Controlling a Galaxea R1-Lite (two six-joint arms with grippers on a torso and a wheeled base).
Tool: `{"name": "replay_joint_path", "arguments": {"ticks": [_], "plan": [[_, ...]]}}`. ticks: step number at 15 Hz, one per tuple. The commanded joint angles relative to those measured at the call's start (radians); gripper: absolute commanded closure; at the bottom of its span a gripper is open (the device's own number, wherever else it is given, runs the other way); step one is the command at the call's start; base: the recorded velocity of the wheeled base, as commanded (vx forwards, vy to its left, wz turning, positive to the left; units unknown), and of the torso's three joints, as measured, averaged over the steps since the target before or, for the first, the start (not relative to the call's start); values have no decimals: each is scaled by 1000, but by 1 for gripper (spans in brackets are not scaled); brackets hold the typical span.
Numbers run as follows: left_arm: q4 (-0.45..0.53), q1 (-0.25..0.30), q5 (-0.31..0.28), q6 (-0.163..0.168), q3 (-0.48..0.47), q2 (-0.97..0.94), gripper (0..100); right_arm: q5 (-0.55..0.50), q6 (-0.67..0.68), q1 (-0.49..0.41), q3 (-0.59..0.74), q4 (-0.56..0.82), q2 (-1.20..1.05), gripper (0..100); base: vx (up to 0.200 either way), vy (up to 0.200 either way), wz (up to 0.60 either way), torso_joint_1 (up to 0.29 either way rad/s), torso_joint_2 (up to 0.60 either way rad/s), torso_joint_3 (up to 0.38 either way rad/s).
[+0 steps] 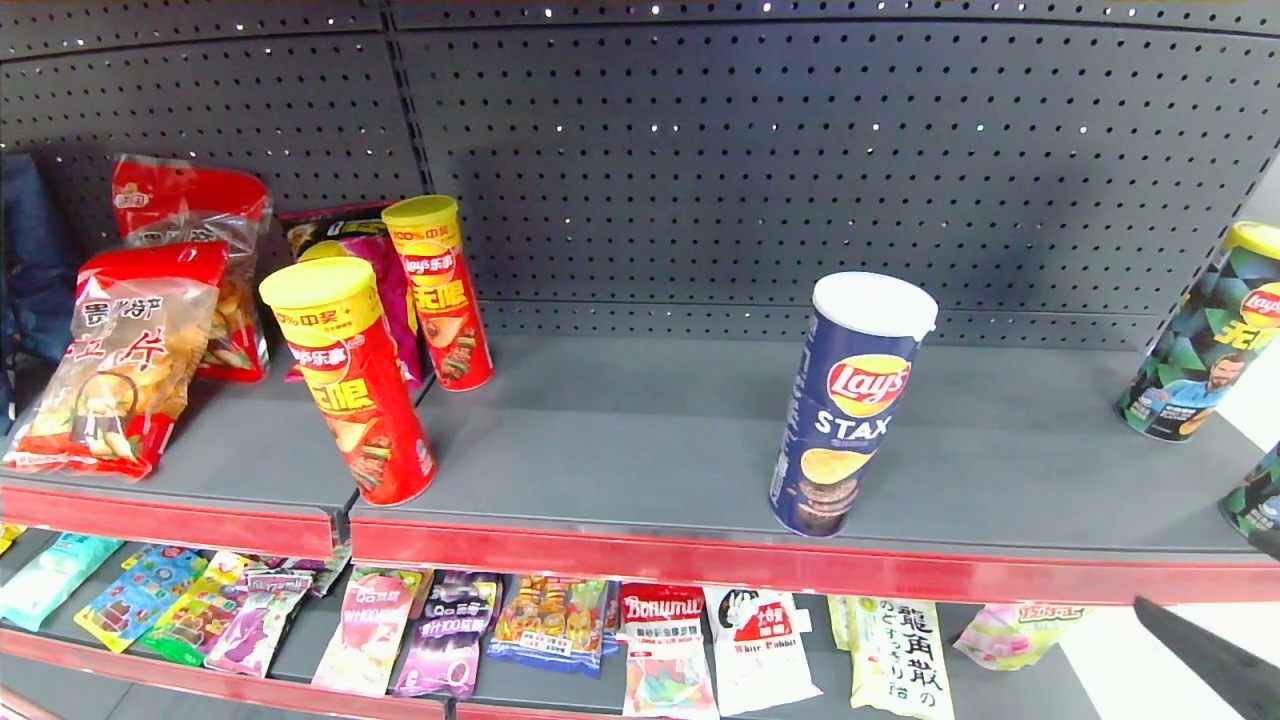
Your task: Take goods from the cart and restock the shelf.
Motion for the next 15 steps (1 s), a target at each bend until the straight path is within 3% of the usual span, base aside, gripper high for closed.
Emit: {"name": "replay_joint_path", "arguments": {"ticks": [1,3,5,7,13,15], "plan": [[0,0,2,0,0,25,100,-15,-2,-46,-13,231,-280,0,0,0,0,0,0,0],[-11,12,54,30,-11,81,100,-42,1,-50,-8,372,-424,0,0,0,0,0,0,0],[-46,12,55,44,-23,124,100,-86,17,-50,-3,441,-508,0,0,0,0,0,0,0],[-88,12,54,47,-23,160,100,-103,18,-47,18,446,-564,0,0,0,0,0,0,0],[-97,11,51,62,-20,158,100,-134,0,-46,50,440,-605,0,-200,0,0,3,6,4],[-99,11,51,76,-22,156,100,-134,-2,-46,52,440,-605,0,0,0,0,0,0,0]]}}
